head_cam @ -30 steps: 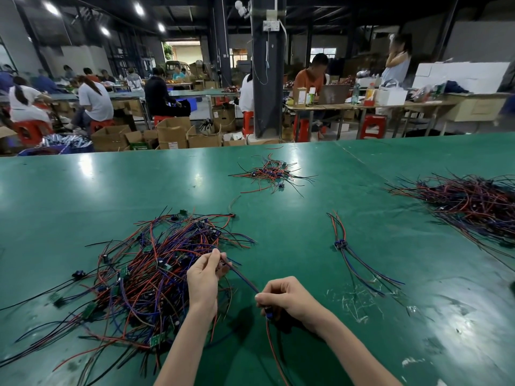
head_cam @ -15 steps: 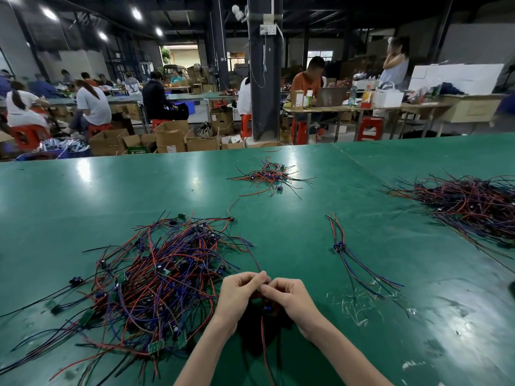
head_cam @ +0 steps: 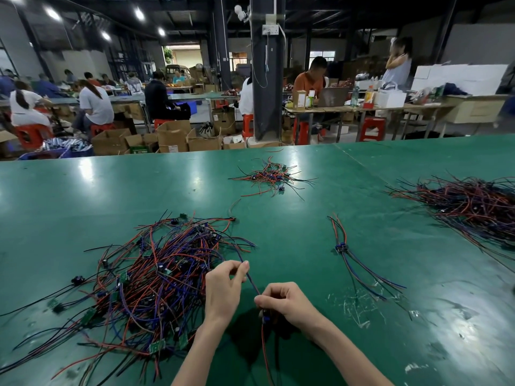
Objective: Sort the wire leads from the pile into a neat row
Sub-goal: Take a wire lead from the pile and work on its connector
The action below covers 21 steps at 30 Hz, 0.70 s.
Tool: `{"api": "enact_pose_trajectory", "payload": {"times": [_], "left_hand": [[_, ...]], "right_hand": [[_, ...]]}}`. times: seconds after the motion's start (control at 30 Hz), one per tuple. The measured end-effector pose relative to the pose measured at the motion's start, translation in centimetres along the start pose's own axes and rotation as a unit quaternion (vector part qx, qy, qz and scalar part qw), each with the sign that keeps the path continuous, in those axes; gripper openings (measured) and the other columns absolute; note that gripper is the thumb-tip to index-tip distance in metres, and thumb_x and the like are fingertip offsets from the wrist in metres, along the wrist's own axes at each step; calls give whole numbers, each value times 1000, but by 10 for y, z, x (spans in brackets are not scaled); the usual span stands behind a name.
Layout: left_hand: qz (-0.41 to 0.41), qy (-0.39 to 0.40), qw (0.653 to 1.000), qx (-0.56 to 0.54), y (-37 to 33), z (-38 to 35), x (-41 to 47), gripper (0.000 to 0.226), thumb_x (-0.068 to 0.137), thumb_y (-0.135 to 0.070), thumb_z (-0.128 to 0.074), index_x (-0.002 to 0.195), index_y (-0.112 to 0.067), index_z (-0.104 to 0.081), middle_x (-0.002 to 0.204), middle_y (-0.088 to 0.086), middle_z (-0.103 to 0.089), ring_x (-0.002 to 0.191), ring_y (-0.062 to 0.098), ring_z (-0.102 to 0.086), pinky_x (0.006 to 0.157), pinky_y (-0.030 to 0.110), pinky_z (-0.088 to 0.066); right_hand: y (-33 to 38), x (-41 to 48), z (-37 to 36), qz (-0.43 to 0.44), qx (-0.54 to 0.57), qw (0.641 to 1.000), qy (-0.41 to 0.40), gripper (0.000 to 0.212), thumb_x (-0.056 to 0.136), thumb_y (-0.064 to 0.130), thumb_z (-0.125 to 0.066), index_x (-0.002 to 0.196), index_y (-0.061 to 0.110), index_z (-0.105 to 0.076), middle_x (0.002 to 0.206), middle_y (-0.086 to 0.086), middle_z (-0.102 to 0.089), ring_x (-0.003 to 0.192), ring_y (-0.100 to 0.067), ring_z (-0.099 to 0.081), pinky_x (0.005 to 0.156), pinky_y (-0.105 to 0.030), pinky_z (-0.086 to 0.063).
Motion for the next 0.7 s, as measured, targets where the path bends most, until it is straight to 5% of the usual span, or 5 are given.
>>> {"api": "enact_pose_trajectory", "payload": {"times": [0.37, 0.7], "left_hand": [[93, 36, 981, -164, 11, -21, 4, 18, 94, -9, -56, 79, -5, -66, 81, 10, -67, 71, 16, -70, 65, 22, -56], [163, 8, 948, -273, 21, -32, 5, 13, 94, -7, -55, 87, -3, -66, 89, 7, -70, 77, 16, -72, 70, 19, -55]], "right_hand": [[4, -4, 1, -26, -36, 993, 110, 16, 84, 13, -72, 69, 14, -66, 61, -4, -65, 52, -12, -58, 53, -21, -46], [0, 3, -1, -49, -40, 993, 96, 18, 89, 10, -64, 70, 12, -65, 66, -9, -65, 54, -13, -61, 52, -24, -49]]}}
Point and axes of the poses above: each hand's wrist, its own x-axis towards the middle knuckle, its own z-axis out of the back of the hand, y = z × x, the point moved 3 cm from there along x, towards the middle knuckle
